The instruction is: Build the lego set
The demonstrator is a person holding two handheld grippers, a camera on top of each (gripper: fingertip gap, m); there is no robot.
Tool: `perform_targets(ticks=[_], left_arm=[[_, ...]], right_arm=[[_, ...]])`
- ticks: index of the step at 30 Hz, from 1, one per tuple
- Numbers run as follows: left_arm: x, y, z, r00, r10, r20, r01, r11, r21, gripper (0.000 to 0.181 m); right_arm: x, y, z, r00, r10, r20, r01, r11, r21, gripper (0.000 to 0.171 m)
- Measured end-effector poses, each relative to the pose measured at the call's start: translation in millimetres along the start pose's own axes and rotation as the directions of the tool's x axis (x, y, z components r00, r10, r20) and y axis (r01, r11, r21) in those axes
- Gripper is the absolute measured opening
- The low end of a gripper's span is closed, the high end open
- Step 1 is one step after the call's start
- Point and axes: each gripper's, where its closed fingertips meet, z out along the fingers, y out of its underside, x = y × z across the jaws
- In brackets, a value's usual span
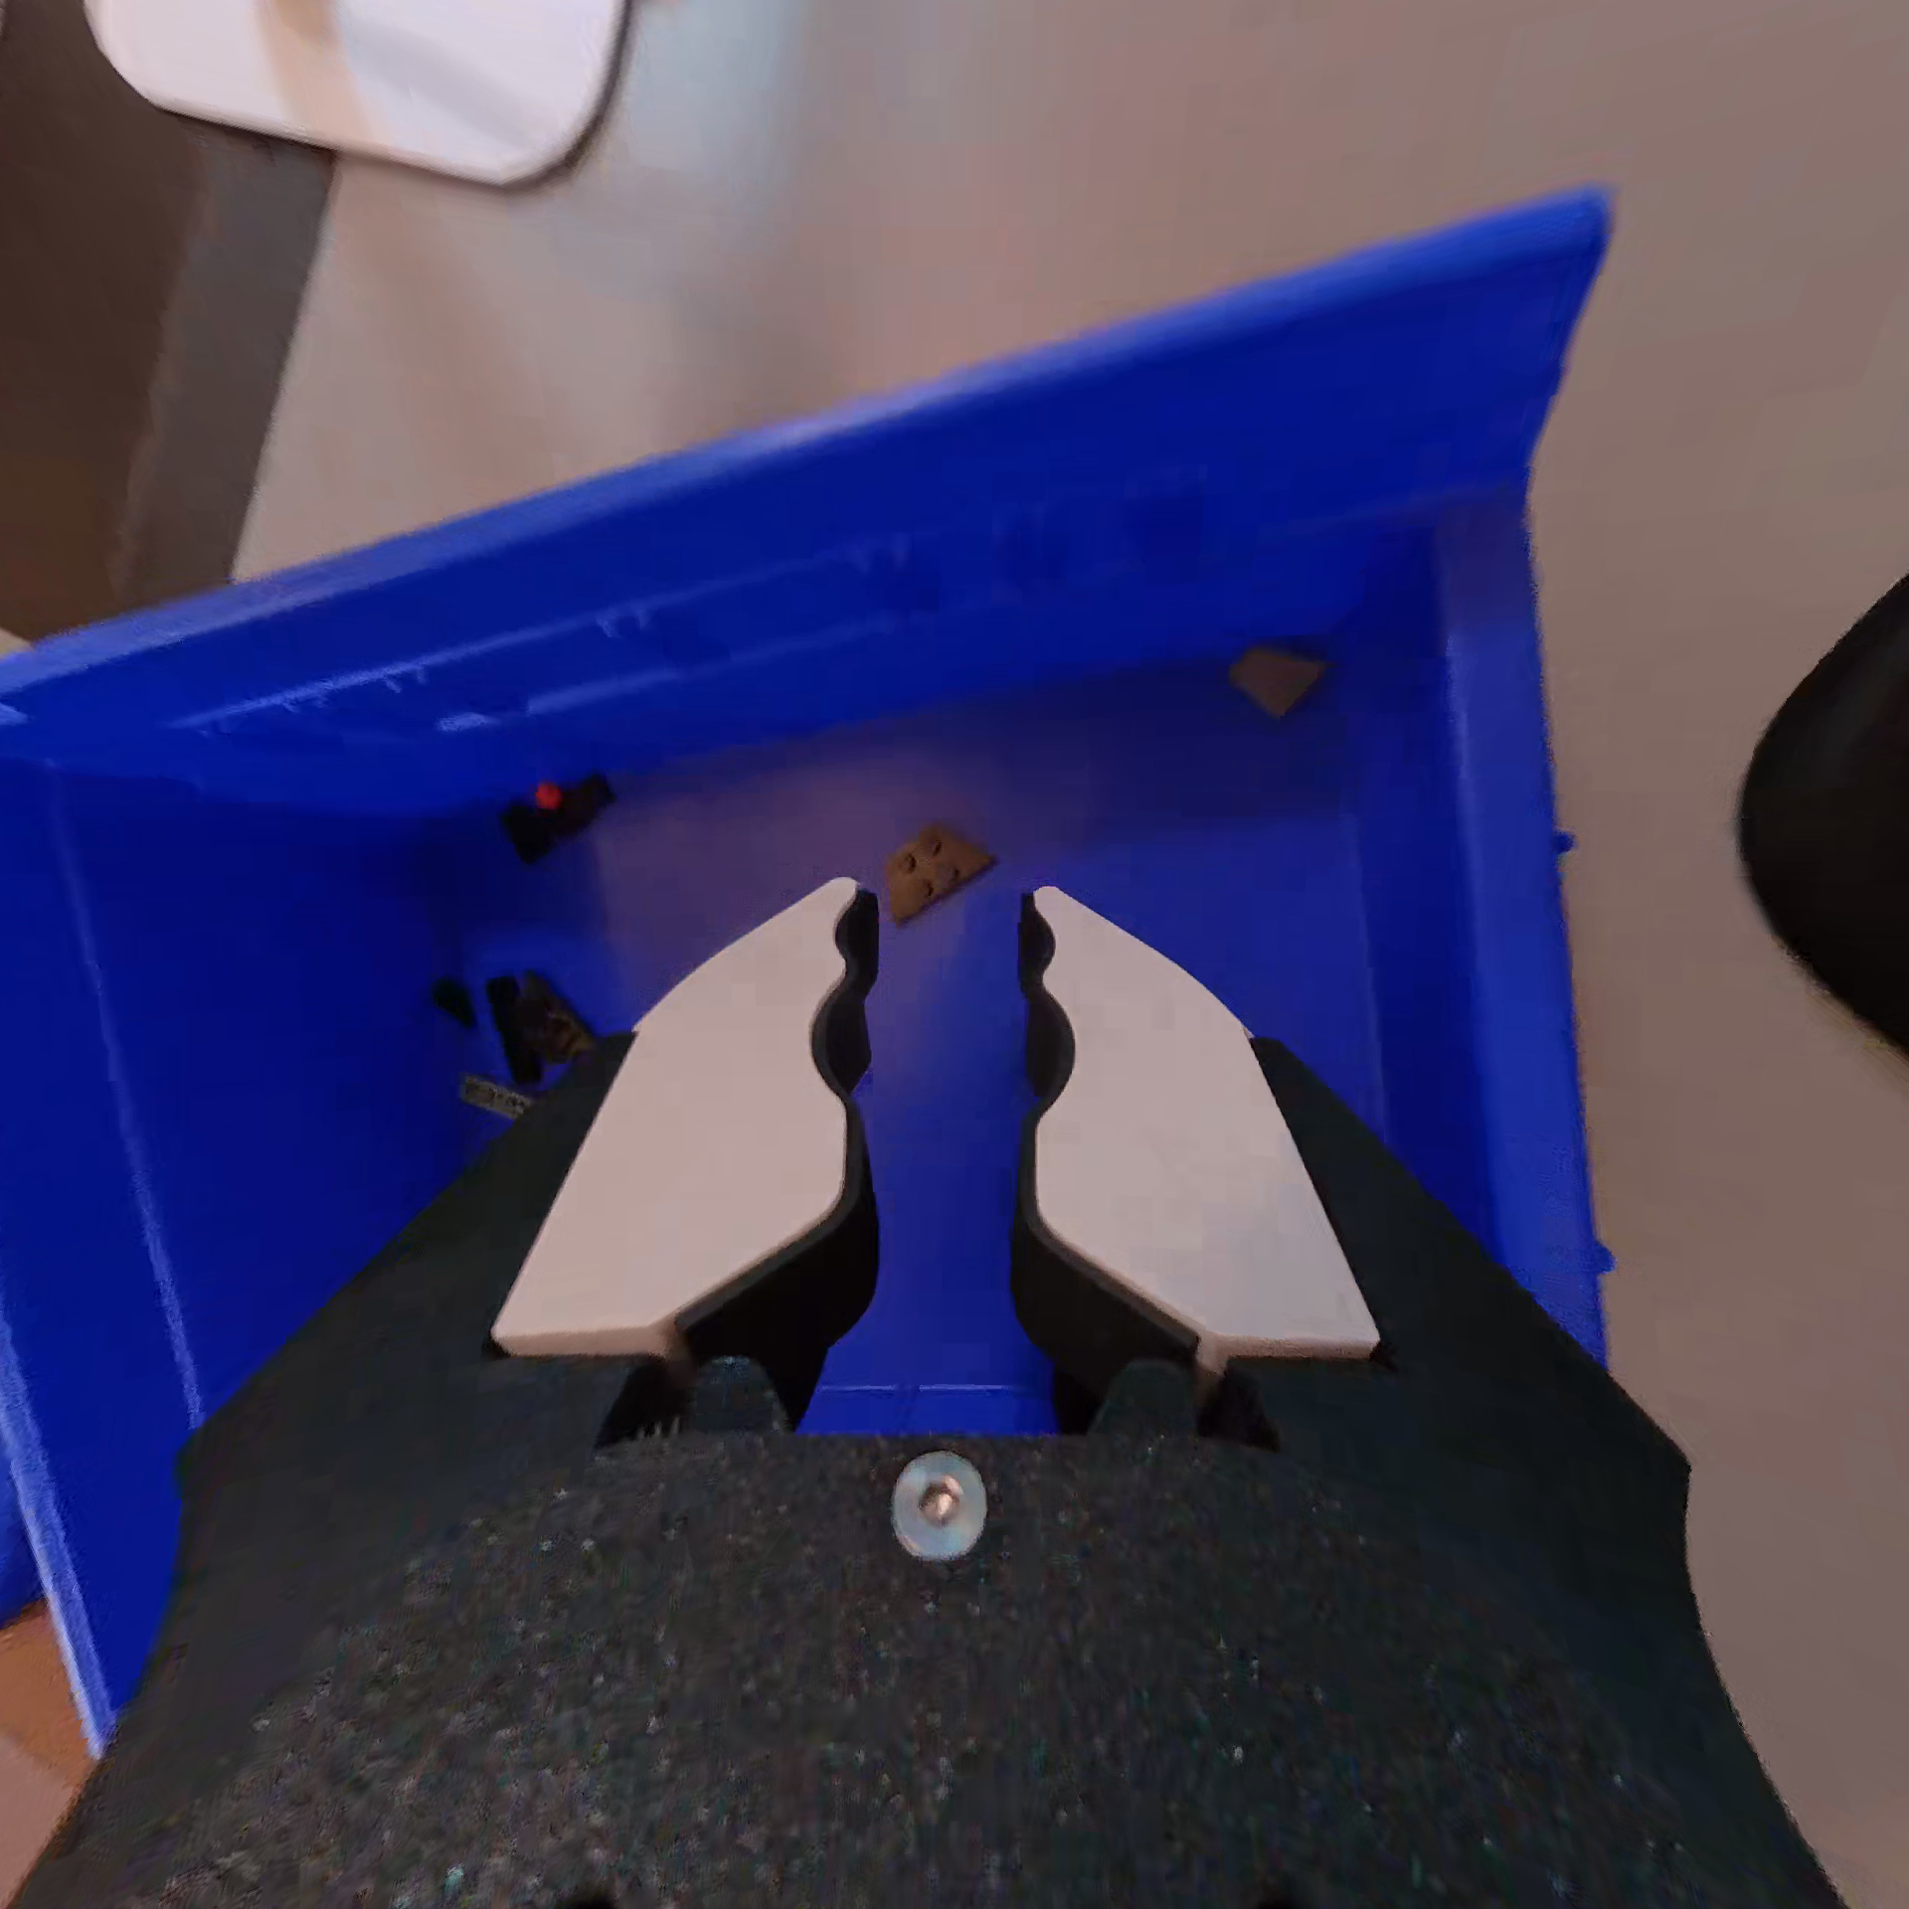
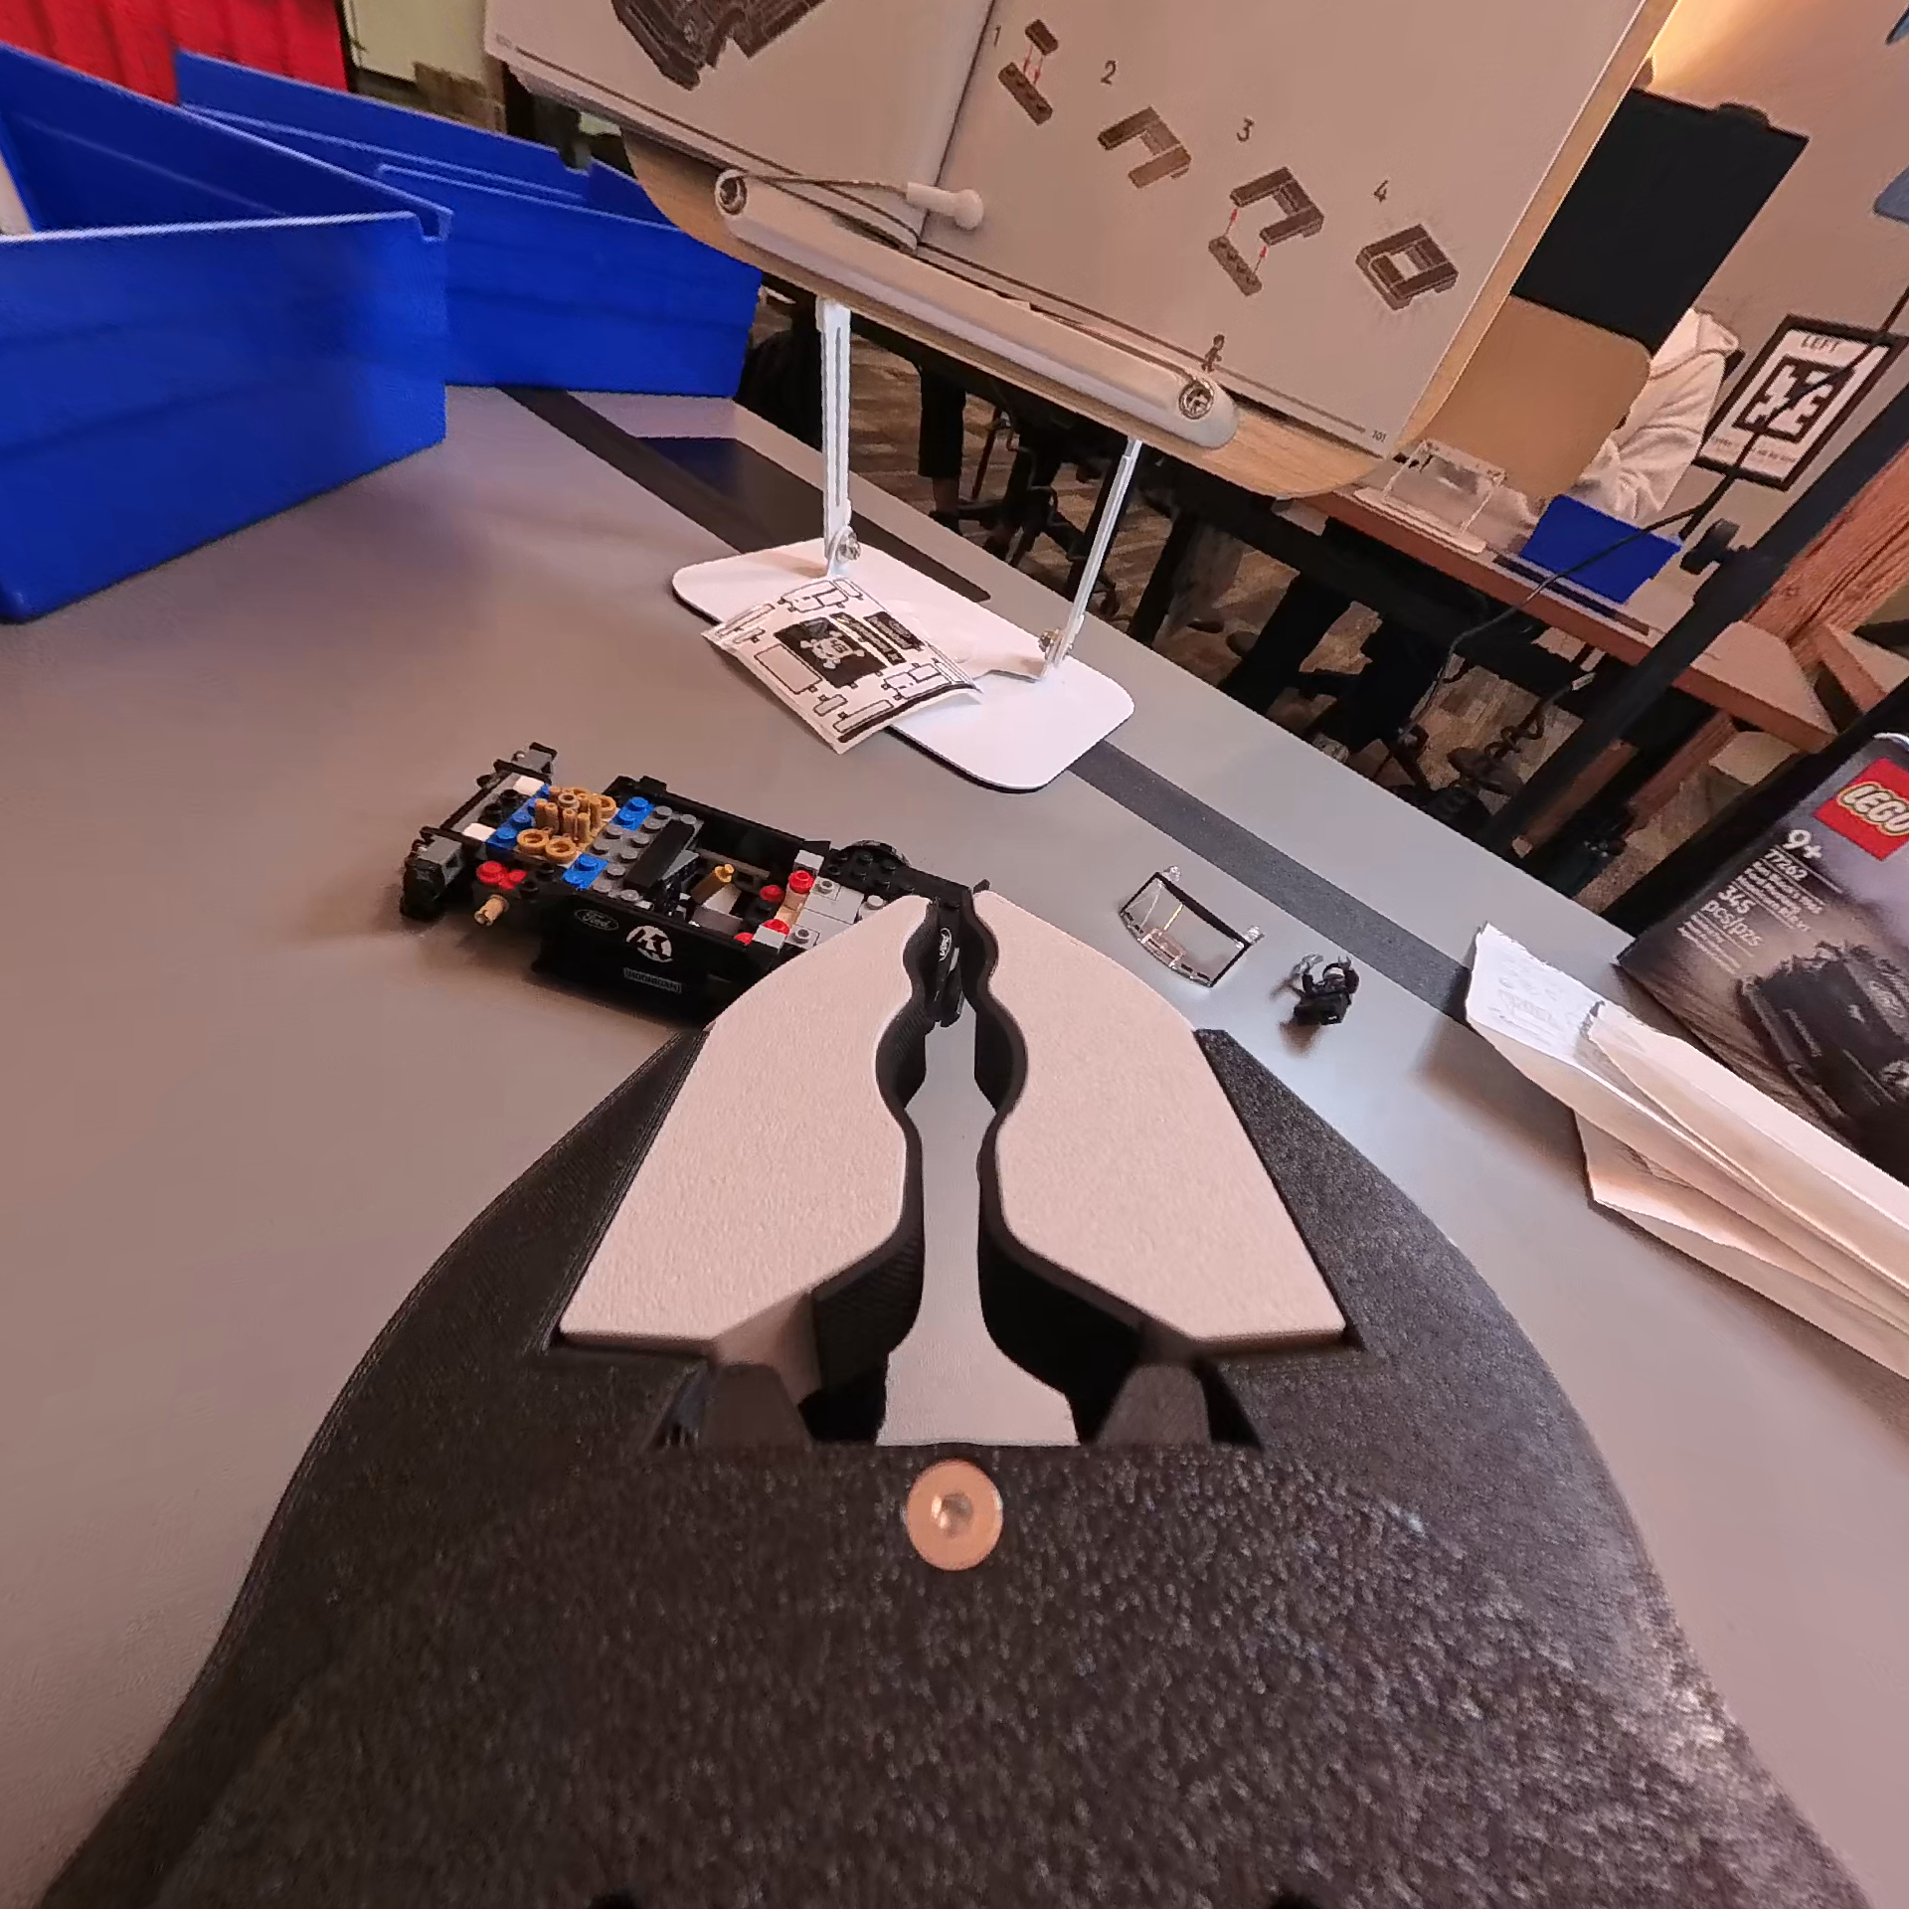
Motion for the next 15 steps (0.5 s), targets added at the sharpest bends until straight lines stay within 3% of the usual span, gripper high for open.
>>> perform_targets(ticks=[3, 8, 12, 15], left_arm=[[-4, 16, 22, 1.000, -0.012, -0.025, 0.008, 0.988, -0.154, 0.032], [-1, 29, 51, 0.962, -0.236, -0.135, 0.189, 0.939, -0.287, 0.052], [-11, 25, 56, 0.926, -0.359, -0.116, 0.320, 0.911, -0.262, 0.036], [-11, 29, 56, 0.941, -0.325, -0.094, 0.289, 0.917, -0.276, 0.015]], right_arm=[[-1, 1, 1, 1.000, 0.002, 0.008, -0.002, 1.000, -0.004, 0.003], [0, 0, -2, 1.000, -0.008, 0.004, 0.008, 1.000, 0.000, 0.003], [5, 0, -5, 1.000, 0.010, -0.002, -0.010, 1.000, 0.006, 0.003], [6, -1, -6, 1.000, 0.014, 0.001, -0.014, 1.000, 0.011, 0.003]])
